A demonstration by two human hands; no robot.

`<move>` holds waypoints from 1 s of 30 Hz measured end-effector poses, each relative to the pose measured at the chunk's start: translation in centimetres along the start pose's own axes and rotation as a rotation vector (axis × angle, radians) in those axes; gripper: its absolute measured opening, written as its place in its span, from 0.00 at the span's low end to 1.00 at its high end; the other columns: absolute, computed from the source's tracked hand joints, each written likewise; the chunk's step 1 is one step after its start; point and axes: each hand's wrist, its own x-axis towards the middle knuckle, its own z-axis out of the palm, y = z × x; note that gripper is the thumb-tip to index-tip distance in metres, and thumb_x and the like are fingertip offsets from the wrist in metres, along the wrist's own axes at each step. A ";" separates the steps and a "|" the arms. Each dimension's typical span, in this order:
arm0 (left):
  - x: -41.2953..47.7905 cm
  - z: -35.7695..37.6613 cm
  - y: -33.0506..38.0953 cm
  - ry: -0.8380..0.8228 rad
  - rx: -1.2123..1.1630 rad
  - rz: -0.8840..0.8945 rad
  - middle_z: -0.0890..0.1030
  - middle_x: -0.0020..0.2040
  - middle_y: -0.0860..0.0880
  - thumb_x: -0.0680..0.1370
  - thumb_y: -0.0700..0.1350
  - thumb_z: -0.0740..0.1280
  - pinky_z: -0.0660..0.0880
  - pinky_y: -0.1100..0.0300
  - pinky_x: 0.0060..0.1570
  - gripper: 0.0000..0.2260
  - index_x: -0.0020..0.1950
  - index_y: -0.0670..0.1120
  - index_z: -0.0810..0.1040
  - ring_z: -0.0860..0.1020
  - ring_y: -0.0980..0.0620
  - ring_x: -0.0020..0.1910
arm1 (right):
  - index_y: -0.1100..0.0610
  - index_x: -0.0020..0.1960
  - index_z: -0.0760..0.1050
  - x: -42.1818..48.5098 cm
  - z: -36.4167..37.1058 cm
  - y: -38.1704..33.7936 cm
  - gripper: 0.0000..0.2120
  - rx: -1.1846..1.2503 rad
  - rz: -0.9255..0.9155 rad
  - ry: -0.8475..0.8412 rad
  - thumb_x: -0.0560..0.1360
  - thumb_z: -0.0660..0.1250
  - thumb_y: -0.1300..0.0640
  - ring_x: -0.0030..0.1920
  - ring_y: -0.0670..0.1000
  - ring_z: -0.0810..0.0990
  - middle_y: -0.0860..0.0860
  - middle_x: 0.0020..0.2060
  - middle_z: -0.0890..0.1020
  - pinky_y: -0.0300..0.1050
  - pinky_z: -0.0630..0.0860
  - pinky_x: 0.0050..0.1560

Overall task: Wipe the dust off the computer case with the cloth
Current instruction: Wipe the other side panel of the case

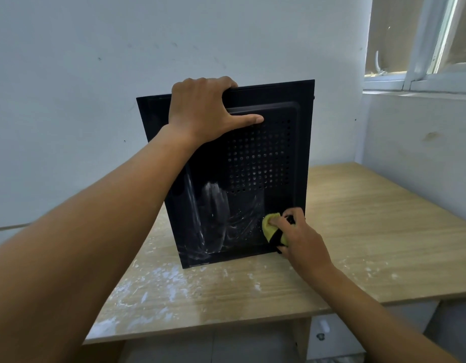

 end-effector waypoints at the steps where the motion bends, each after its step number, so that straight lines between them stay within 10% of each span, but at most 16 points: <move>1: 0.0 0.0 0.0 0.001 0.000 0.001 0.84 0.52 0.54 0.64 0.80 0.59 0.67 0.57 0.48 0.39 0.63 0.55 0.78 0.81 0.48 0.51 | 0.54 0.52 0.76 -0.5 0.4 0.3 0.36 -0.018 0.000 -0.040 0.47 0.85 0.61 0.27 0.50 0.76 0.55 0.52 0.72 0.38 0.71 0.19; 9: 0.0 0.1 0.0 0.011 0.010 0.001 0.84 0.50 0.54 0.64 0.81 0.58 0.67 0.57 0.47 0.39 0.62 0.55 0.78 0.81 0.48 0.50 | 0.51 0.51 0.75 -2.5 2.0 1.3 0.33 -0.070 0.000 -0.155 0.50 0.85 0.55 0.28 0.50 0.75 0.52 0.49 0.71 0.34 0.62 0.21; 30: -0.2 -0.2 0.3 0.023 0.002 0.007 0.84 0.52 0.52 0.64 0.79 0.60 0.67 0.57 0.46 0.39 0.63 0.53 0.78 0.81 0.47 0.52 | 0.54 0.60 0.75 10.1 -6.9 -5.5 0.25 0.175 -0.048 0.376 0.65 0.78 0.62 0.43 0.58 0.79 0.57 0.56 0.72 0.54 0.81 0.35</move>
